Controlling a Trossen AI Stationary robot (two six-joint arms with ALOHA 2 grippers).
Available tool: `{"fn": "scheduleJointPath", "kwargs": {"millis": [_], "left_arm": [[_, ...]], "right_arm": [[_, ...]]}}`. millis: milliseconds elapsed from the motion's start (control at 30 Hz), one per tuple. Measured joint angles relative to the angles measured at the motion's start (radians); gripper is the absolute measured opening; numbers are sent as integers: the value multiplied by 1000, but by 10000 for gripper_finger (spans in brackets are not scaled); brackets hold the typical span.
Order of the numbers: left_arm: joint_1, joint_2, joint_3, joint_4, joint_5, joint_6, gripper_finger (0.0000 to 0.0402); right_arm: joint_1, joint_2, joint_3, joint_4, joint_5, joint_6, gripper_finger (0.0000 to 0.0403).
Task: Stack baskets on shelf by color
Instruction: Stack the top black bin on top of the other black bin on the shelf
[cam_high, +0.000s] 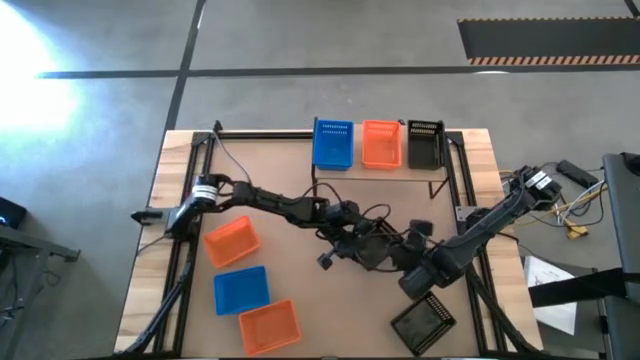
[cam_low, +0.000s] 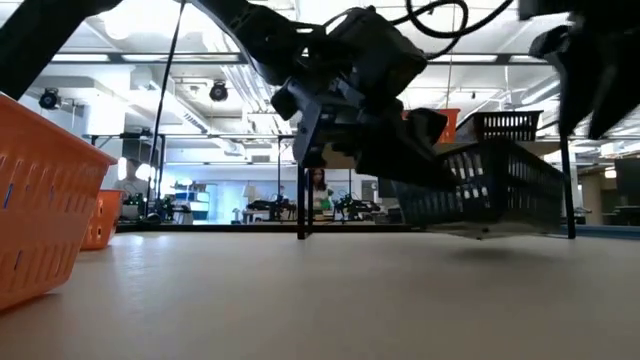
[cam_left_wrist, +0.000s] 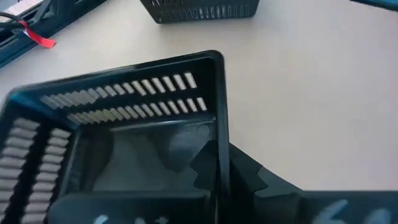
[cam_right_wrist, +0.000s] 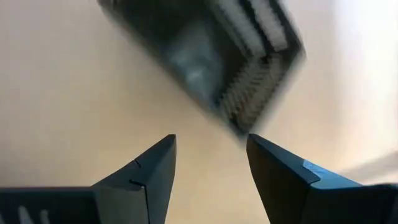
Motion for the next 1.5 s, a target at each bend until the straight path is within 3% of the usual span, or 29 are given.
{"fn": "scheduleJointPath", "kwargs": {"millis": [67, 167, 500, 633, 800, 1000, 1133, 1367, 1500], "left_arm": [[0, -12, 0, -6, 0, 1, 0], [0, -23, -2, -7, 1, 3, 0], [0, -25, -11, -13, 1, 4, 0], [0, -25, -10, 5, 1, 4, 0], [0, -25, -10, 16, 0, 3, 0], [2, -25, -9, 10, -37, -6, 0], [15, -59, -8, -58, -139, -21, 12], [86, -177, -31, -228, -170, -34, 97], [109, -209, -118, -160, -180, -38, 130]], "right_arm": [[0, 9, 11, -106, 0, -41, 187], [-6, -13, -33, -102, 6, -132, 185], [-31, -155, -229, 443, 54, -427, 179], [-61, -142, -278, 545, 53, -494, 168], [-115, -114, -289, 556, 32, -497, 128], [-155, -91, -286, 560, -127, -509, 24], [-157, -76, -278, 555, -123, -457, 14], [-140, -97, -152, 484, -139, -246, 9], [-136, -94, -40, 375, -165, -131, 9]]}}
